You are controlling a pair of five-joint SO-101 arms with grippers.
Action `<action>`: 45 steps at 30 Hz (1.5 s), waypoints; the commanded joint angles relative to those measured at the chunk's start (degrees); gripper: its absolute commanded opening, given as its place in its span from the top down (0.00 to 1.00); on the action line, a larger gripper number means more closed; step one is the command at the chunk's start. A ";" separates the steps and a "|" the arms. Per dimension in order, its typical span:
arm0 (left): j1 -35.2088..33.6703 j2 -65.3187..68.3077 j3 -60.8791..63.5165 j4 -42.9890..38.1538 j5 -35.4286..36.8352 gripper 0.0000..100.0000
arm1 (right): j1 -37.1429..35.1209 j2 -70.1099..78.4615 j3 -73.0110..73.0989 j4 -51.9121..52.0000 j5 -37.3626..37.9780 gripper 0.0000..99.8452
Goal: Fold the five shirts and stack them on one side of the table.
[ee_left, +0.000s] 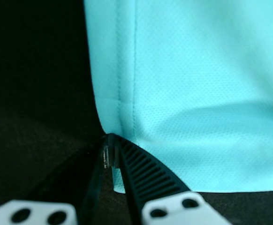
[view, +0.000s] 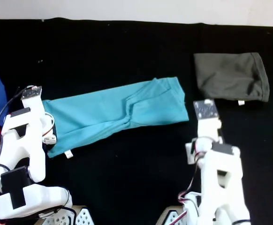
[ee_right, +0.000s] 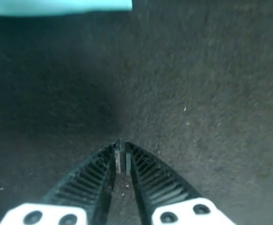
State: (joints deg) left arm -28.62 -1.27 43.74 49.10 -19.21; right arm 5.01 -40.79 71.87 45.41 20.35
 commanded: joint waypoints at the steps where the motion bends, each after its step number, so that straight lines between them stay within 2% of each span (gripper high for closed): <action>1: -0.13 -0.22 -1.63 -0.53 0.44 0.99 | 1.45 -3.12 7.08 -8.57 0.26 0.99; 5: -0.40 -1.63 -9.10 12.13 0.44 0.99 | 1.45 -3.56 14.02 -17.10 0.26 0.99; 8: -0.40 -4.53 -17.89 23.21 0.53 0.99 | 1.45 -3.74 15.08 -17.45 0.26 0.99; 13: -0.40 -5.49 -29.14 32.44 0.62 0.99 | 1.45 -3.74 15.16 -17.45 0.26 0.99; 15: -0.22 -4.18 -30.73 32.97 1.76 0.96 | 1.45 -3.74 15.25 -17.45 0.26 0.99; 19: -0.31 2.07 -32.57 30.68 9.76 0.81 | 1.45 -3.74 15.25 -17.45 0.26 0.99; 21: -0.31 6.64 -33.89 28.57 12.57 0.77 | 1.45 -3.74 15.25 -17.45 0.26 0.99; 33: 0.40 33.45 -49.27 27.08 13.36 0.80 | 1.45 -3.74 15.25 -17.63 0.26 0.99; 37: 0.48 39.08 -54.29 29.45 13.27 0.87 | 1.45 -3.74 15.25 -17.63 0.26 0.99; 40: 0.40 40.92 -58.51 31.56 13.19 1.00 | 1.45 -3.74 15.25 -17.63 0.26 0.99; 45: -1.10 43.56 -62.99 32.44 10.02 0.99 | 1.45 -3.74 15.25 -17.63 0.26 0.99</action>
State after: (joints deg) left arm -28.18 41.10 -16.22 81.71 -7.16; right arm 6.15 -44.31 86.55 29.14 20.35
